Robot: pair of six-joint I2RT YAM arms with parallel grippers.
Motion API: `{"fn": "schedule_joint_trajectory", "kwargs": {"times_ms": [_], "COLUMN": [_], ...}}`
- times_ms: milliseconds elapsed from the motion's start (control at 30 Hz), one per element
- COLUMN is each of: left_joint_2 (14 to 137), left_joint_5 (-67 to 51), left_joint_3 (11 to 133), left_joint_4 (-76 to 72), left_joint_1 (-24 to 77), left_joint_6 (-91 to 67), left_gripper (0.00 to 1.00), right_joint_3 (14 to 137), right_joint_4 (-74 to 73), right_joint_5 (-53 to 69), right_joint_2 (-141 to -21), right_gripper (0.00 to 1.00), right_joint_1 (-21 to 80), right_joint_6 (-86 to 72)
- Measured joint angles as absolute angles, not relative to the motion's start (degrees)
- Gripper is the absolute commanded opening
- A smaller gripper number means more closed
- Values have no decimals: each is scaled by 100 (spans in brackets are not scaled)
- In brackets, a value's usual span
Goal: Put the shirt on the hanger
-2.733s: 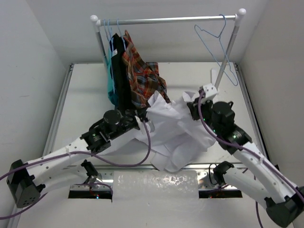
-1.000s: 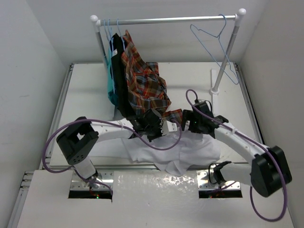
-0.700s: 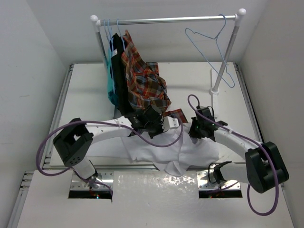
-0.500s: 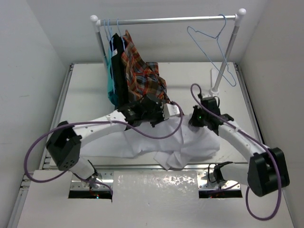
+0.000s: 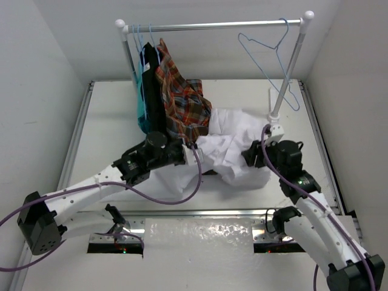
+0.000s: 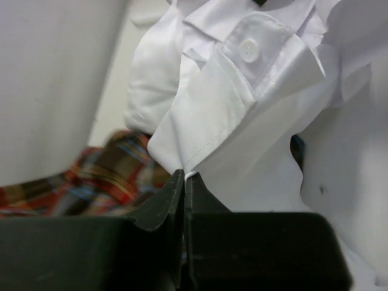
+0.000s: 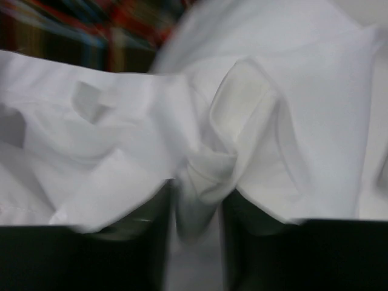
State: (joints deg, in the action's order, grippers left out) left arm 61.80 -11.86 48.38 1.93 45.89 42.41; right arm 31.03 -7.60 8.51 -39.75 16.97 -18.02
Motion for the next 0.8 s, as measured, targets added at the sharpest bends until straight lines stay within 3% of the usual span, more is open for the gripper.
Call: {"fn": "schedule_joint_trajectory", "kwargs": {"times_ms": [100,133,333,500,567,600,733,800], "left_joint_2": [6219,6263,6364,6287,6193,6132,5754,5498], "left_joint_5": [-1170,-1160,-1179,-1232,-1229,-1227,-1245,-1315], "left_joint_3": [3942,3671,2628,2300,2276,2276,2281,2287], "left_joint_4": [89,75,-224,-469,-491,-491,-355,-104], "left_joint_1": [4674,4698,4803,4805,4805,4805,4807,4807], "left_joint_6": [4687,4845,5819,6267,6298,6309,6285,6270], "left_gripper": [0,0,0,0,8,21,52,57], "right_joint_3": [2482,2353,2523,3253,3382,3424,3518,3529], "right_joint_4": [-1579,-1949,-2460,-2073,-1844,-1793,-1671,-1522], "right_joint_5": [386,165,-401,117,397,510,705,709], "right_joint_2": [-3900,-3868,-3592,-4545,-5022,-5253,-5870,-6073], "right_gripper": [76,77,74,72,71,71,77,81], "right_joint_1": [1697,1695,1695,1704,1758,1822,2307,2668], "right_joint_6": [-2147,-2270,-2408,-2112,-2043,-2027,-1966,-1953]}}
